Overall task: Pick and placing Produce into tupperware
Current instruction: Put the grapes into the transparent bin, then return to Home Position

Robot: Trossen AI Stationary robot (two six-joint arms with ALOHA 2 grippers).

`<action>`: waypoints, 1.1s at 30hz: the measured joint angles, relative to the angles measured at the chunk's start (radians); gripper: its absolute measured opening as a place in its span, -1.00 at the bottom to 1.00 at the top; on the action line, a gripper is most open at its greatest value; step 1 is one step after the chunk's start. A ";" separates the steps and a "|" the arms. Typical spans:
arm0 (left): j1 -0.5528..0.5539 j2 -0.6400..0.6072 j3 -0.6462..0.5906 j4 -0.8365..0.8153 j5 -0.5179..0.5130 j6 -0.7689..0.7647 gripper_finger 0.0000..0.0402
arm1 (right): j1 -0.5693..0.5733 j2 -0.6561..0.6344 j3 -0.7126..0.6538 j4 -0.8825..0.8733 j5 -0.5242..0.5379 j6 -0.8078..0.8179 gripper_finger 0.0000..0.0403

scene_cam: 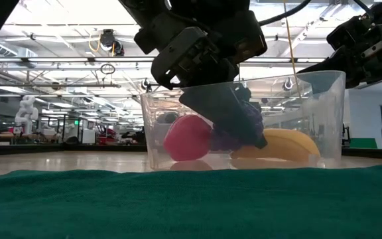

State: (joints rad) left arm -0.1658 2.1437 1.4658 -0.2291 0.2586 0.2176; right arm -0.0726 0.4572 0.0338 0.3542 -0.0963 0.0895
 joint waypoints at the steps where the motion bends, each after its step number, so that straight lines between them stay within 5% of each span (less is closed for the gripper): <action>1: 0.000 0.000 0.000 0.000 0.002 0.000 0.14 | 0.000 0.000 0.000 0.000 0.000 0.000 -1.00; 15: 0.004 0.000 0.000 0.004 0.028 -0.010 0.55 | 0.000 0.000 0.000 0.000 0.000 0.003 -1.00; 33: 0.000 -0.043 -0.003 0.003 0.000 0.002 0.55 | 0.000 0.000 0.000 0.000 0.000 0.003 -1.00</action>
State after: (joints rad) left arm -0.1658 2.1004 1.4628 -0.2256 0.2588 0.2194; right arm -0.0723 0.4568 0.0339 0.3540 -0.0965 0.0921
